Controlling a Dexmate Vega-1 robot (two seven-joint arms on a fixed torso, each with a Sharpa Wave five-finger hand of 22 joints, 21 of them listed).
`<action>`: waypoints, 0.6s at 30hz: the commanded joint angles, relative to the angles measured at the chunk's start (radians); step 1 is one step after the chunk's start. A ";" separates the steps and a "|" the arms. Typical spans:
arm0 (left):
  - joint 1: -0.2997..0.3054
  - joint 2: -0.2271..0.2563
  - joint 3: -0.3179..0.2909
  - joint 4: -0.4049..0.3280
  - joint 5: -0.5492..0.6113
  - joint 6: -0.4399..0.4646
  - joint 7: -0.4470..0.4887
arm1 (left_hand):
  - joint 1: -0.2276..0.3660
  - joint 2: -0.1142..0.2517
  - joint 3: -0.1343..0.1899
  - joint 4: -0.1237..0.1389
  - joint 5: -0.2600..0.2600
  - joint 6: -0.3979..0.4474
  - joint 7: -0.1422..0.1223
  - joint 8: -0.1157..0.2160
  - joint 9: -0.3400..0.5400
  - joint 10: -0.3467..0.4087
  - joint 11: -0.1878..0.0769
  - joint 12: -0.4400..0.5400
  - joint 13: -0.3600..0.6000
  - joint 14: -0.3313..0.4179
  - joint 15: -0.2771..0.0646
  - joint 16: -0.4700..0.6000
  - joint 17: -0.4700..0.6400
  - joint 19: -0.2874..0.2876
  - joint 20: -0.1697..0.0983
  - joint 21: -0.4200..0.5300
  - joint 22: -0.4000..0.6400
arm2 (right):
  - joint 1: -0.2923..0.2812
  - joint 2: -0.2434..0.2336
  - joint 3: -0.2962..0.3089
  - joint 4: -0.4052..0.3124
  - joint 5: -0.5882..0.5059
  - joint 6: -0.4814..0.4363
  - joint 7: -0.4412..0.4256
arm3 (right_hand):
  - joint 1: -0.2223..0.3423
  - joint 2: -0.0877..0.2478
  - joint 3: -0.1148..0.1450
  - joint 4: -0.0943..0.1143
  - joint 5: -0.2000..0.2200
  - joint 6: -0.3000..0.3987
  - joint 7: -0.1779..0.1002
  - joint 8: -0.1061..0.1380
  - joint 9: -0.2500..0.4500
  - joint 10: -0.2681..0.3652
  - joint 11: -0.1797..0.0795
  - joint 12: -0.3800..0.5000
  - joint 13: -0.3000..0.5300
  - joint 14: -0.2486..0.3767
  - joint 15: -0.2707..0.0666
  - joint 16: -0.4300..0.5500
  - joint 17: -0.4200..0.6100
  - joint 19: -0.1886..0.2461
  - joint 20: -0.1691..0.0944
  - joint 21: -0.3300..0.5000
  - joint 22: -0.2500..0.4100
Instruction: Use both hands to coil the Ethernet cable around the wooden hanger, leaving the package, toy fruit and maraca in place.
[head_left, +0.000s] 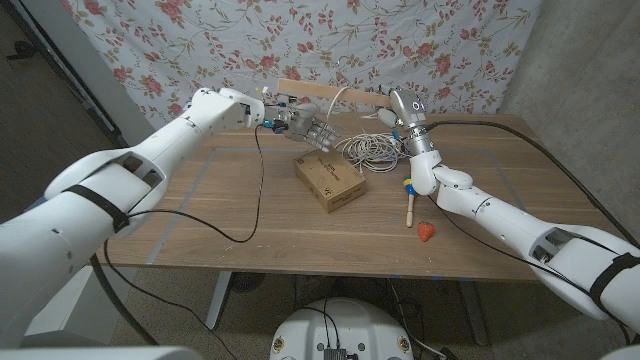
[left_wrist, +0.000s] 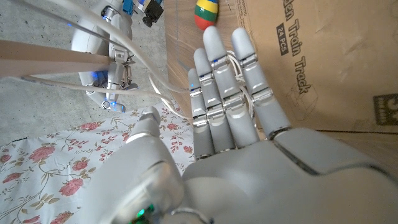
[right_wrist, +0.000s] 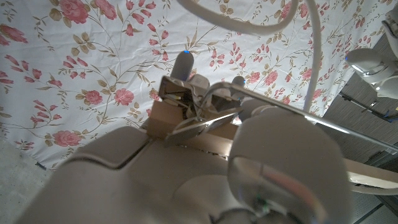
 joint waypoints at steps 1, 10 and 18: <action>-0.055 -0.102 0.018 0.178 0.049 -0.053 -0.090 | 0.057 0.018 0.039 -0.007 0.003 0.051 0.022 0.000 0.007 0.021 -0.024 0.003 0.007 0.039 -0.048 0.004 0.007 0.008 -0.016 0.011 0.005 | 0.017 0.011 -0.016 0.031 0.000 -0.002 -0.012 | -0.048 0.058 0.009 -0.001 0.003 0.007 -0.001 0.010 0.002 0.002 -0.001 0.004 0.001 0.007 -0.079 0.008 0.002 0.002 -0.109 0.006 0.001; -0.010 -0.103 -0.035 0.125 0.035 -0.034 0.025 | 0.355 0.097 0.218 -0.026 0.032 0.110 0.012 0.000 0.031 0.070 -0.116 0.026 0.049 0.072 -0.119 0.054 0.065 -0.033 -0.054 0.058 0.023 | 0.030 0.021 -0.026 0.060 0.009 0.005 -0.013 | -0.049 0.058 0.010 -0.001 0.003 0.007 -0.001 0.013 0.000 0.003 -0.002 0.005 0.001 0.007 -0.079 0.008 0.002 0.003 -0.108 0.006 0.001; 0.094 -0.047 -0.096 -0.087 0.029 -0.018 0.250 | 0.517 0.106 0.241 -0.010 -0.017 0.057 -0.016 -0.027 0.082 0.025 -0.168 0.041 0.117 0.020 -0.143 0.116 0.184 -0.159 -0.062 0.113 0.054 | 0.039 0.026 -0.034 0.083 0.018 0.016 -0.015 | -0.051 0.058 0.011 -0.002 0.002 0.009 -0.001 0.016 -0.002 0.004 -0.002 0.005 0.001 0.007 -0.079 0.008 0.002 0.003 -0.108 0.005 0.001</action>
